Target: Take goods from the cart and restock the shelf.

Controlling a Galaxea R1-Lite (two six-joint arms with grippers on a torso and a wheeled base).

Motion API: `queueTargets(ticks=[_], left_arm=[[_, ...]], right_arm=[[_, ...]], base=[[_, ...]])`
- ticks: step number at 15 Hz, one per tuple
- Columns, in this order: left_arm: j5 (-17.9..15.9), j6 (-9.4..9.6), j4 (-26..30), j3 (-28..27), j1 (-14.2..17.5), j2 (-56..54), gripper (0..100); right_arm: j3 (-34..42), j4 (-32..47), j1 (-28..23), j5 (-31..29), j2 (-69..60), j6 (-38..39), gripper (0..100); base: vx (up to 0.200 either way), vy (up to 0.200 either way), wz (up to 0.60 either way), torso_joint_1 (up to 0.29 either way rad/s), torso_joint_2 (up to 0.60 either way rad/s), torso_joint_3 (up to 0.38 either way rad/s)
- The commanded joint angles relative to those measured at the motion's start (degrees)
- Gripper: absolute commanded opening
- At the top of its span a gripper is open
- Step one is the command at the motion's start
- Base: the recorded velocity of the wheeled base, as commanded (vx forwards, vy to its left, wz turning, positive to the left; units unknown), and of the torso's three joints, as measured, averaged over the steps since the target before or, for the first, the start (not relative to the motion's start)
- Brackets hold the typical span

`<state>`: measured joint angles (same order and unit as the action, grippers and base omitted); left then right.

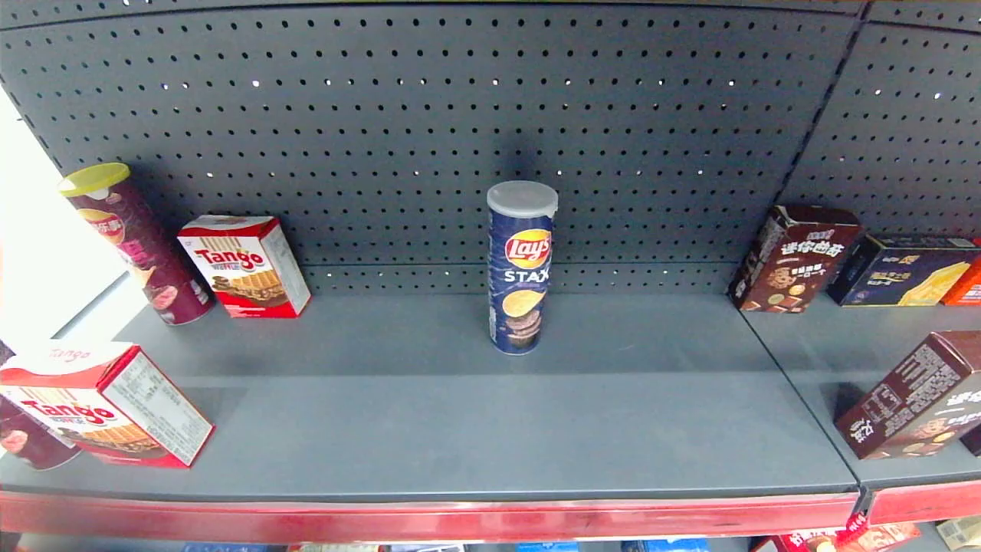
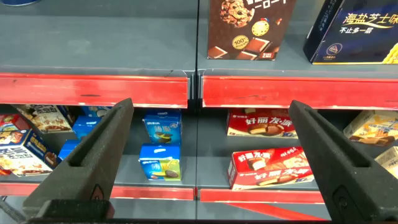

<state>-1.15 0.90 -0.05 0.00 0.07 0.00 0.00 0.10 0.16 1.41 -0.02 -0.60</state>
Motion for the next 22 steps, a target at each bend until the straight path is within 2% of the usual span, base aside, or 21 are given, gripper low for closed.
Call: queueTargets(ticks=[1, 3, 17, 22], left_arm=[[0.0, 0.06, 0.05, 0.0, 0.01, 0.0, 100], [0.0, -0.02, 0.05, 0.0, 0.01, 0.0, 100], [0.0, 0.06, 0.05, 0.0, 0.01, 0.0, 100], [-0.26, 0.42, 0.05, -0.09, 0.01, 0.0, 100]], right_arm=[[0.0, -0.01, 0.02, -0.01, 0.02, -0.02, 100], [0.0, -0.1, 0.02, -0.01, 0.02, 0.07, 100], [0.0, -0.1, -0.07, -0.1, 0.02, 0.07, 100], [0.0, -0.1, -0.07, -0.1, 0.02, 0.25, 100]], base=[[0.0, 0.0, 0.0, 0.0, 0.0, 0.0], [0.0, 0.0, 0.0, 0.0, 0.0, 0.0], [0.0, 0.0, 0.6, 0.003, 0.0, 0.003], [0.0, 0.0, 0.0, 0.0, 0.0, 0.0]])
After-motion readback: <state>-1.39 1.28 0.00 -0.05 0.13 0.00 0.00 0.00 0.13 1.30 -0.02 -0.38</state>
